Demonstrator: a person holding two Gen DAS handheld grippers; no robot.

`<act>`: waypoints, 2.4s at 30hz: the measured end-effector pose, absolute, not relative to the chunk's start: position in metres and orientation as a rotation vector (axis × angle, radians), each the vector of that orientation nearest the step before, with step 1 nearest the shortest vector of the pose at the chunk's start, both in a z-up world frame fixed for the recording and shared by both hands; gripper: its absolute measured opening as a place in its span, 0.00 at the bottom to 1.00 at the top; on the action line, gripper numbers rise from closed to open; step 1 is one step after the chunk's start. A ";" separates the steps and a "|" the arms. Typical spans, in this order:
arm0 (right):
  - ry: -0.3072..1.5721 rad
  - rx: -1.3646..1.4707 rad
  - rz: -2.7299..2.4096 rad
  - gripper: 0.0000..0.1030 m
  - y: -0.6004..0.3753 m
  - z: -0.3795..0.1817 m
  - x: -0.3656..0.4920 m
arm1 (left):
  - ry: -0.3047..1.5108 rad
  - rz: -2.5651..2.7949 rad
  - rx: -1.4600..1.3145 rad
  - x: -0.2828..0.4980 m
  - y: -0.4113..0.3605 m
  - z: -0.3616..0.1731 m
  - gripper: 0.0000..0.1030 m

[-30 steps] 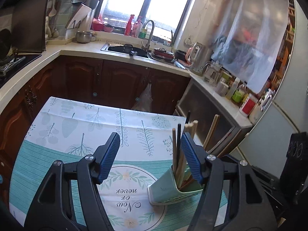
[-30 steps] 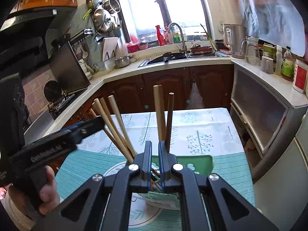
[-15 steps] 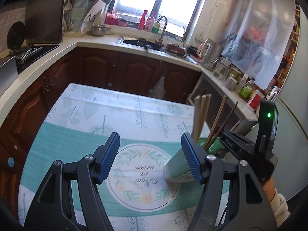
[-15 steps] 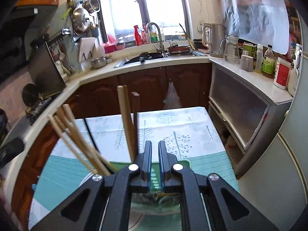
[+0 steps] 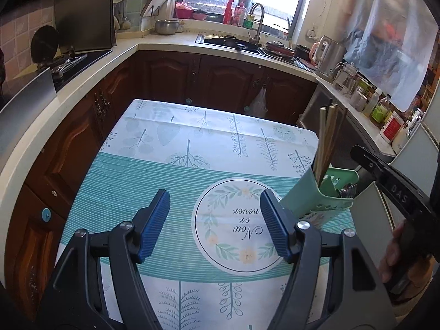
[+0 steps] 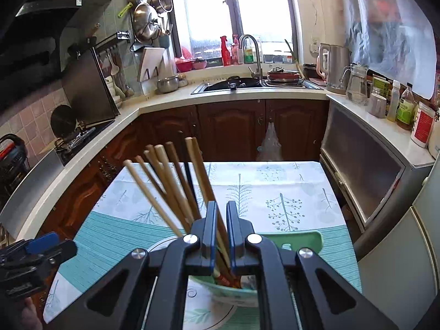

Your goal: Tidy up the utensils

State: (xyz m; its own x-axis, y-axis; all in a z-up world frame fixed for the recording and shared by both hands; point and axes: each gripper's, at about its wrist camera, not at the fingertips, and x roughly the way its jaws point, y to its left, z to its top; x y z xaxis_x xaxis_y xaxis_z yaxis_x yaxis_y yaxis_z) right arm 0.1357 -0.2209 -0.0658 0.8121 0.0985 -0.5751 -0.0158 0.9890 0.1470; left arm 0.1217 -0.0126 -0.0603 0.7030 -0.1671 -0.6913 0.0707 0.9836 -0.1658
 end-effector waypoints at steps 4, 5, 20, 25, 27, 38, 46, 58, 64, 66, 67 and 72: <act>0.599 0.154 0.079 0.19 -0.217 -0.050 0.113 | 0.761 -0.132 -0.110 0.103 -0.016 -0.045 0.77; 0.594 0.161 0.086 0.20 -0.216 -0.046 0.106 | 0.757 -0.129 -0.103 0.097 -0.017 -0.041 0.77; 0.650 0.233 0.185 0.46 -0.188 -0.037 0.007 | 0.760 -0.006 -0.024 0.014 -0.008 -0.016 0.84; 0.653 0.249 0.176 0.55 -0.177 -0.040 -0.015 | 0.749 -0.011 0.006 -0.004 -0.006 -0.017 0.86; 0.653 0.236 0.179 0.55 -0.171 -0.040 -0.021 | 0.745 -0.021 0.018 -0.008 -0.006 -0.018 0.86; 0.622 0.174 0.162 0.58 -0.148 -0.034 -0.035 | 0.748 -0.020 0.017 -0.016 0.000 -0.017 0.86; 0.632 0.175 0.163 0.58 -0.143 -0.035 -0.037 | 0.744 -0.002 0.021 -0.014 0.006 -0.019 0.86; 0.648 0.195 0.165 0.58 -0.145 -0.040 -0.032 | 0.750 0.013 0.017 -0.011 0.007 -0.024 0.86; 0.652 0.196 0.165 0.58 -0.144 -0.042 -0.031 | 0.754 0.018 0.020 -0.009 0.007 -0.028 0.86; 0.656 0.198 0.167 0.58 -0.144 -0.043 -0.030 | 0.759 0.018 0.018 -0.007 0.008 -0.030 0.86; 0.659 0.199 0.168 0.58 -0.144 -0.045 -0.029 | 0.761 0.018 0.018 -0.007 0.008 -0.030 0.86; 0.667 0.199 0.168 0.58 -0.144 -0.049 -0.025 | 0.772 0.021 0.021 -0.003 0.009 -0.035 0.86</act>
State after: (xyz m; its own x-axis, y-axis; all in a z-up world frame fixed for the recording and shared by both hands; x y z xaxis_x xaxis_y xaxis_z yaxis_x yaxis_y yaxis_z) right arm -0.0252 -0.1439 -0.0490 0.7731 0.2178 -0.5957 -0.0907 0.9675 0.2361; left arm -0.0026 0.0093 -0.0345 0.7164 0.0266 -0.6972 -0.0113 0.9996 0.0265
